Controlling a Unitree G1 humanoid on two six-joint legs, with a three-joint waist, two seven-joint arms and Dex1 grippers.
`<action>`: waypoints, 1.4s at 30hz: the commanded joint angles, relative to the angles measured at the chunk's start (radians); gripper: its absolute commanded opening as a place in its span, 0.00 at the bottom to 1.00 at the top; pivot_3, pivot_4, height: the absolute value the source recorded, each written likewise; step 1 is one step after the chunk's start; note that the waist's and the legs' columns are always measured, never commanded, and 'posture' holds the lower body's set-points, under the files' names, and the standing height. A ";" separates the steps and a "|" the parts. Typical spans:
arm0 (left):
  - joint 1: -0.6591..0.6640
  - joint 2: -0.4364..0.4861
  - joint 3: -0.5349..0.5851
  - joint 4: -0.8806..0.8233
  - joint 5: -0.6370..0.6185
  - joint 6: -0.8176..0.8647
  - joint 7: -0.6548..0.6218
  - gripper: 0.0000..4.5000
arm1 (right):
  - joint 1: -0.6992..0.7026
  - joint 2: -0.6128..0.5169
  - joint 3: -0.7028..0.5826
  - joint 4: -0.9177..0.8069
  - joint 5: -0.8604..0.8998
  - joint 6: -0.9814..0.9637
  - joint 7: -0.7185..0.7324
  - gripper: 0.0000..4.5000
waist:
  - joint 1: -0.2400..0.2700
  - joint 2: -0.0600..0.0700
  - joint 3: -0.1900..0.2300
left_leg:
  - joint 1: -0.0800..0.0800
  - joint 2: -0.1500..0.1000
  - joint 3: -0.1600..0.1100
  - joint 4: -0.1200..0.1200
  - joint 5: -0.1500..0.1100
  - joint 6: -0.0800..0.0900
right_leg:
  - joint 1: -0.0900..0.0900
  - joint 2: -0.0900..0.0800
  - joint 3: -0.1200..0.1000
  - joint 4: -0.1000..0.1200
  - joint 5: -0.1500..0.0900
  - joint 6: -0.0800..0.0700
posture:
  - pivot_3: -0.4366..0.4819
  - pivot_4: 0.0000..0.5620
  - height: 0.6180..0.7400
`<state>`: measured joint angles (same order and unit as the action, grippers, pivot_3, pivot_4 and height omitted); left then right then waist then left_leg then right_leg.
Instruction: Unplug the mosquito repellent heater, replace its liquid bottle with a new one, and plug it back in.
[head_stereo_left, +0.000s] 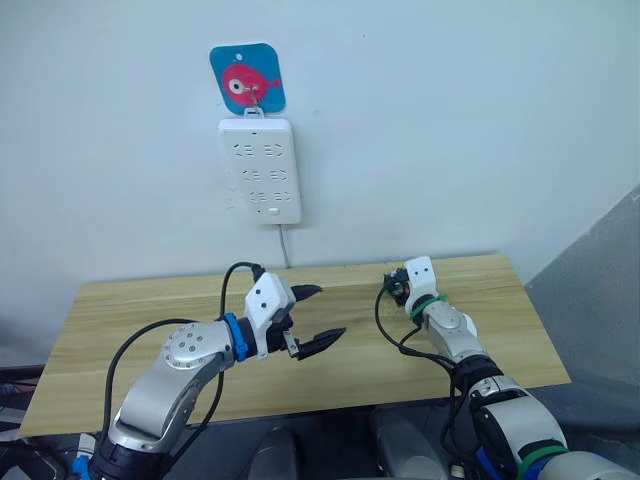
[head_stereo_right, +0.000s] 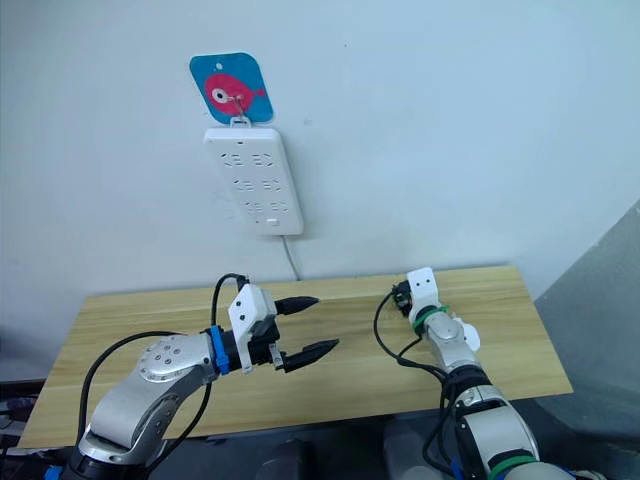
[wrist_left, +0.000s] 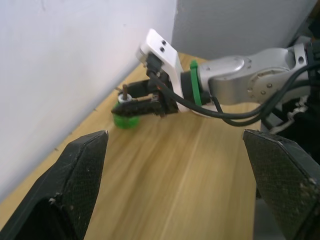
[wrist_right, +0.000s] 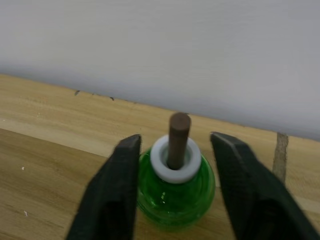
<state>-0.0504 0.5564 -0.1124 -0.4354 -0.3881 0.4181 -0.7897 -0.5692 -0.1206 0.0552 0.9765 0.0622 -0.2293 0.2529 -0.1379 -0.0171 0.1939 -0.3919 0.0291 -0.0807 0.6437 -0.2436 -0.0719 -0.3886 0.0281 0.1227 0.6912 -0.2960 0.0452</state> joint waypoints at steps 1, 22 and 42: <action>0.000 0.000 0.027 -0.011 0.009 -0.048 0.005 1.00 | 0.032 0.015 -0.026 -0.123 0.021 -0.009 0.016 0.80 | -0.001 0.000 0.000 | 0.000 0.000 0.000 0.000 0.000 0.000 | 0.000 0.000 0.000 0.000 0.000 0.000 | 0.39 0.33 1.00; 0.632 -0.076 0.655 -0.141 -0.061 -0.160 0.142 1.00 | 0.461 -0.543 0.146 -1.573 0.240 0.621 0.604 0.88 | 0.016 -0.010 0.040 | -0.003 0.001 0.000 -0.003 -0.001 -0.001 | 0.000 -0.006 -0.001 -0.010 -0.005 0.002 | 0.38 0.41 1.00; 0.776 -0.023 0.755 0.099 -0.073 -0.250 -0.018 1.00 | 0.417 -0.764 0.054 -1.688 0.374 0.745 0.732 0.88 | 0.084 -0.021 0.059 | -0.009 0.000 0.001 -0.003 -0.001 -0.001 | -0.007 -0.012 -0.003 -0.012 -0.009 -0.004 | 0.44 0.42 1.00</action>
<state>0.7299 0.5190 0.6561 -0.3125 -0.4537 0.1295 -0.8249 -0.1474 -0.8723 0.1350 -0.6669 0.4214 0.5133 0.9833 -0.0539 -0.0378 0.2525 -0.4009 0.0294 -0.0791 0.6409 -0.2444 -0.0732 -0.3957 0.0162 0.1201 0.6795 -0.3052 0.0410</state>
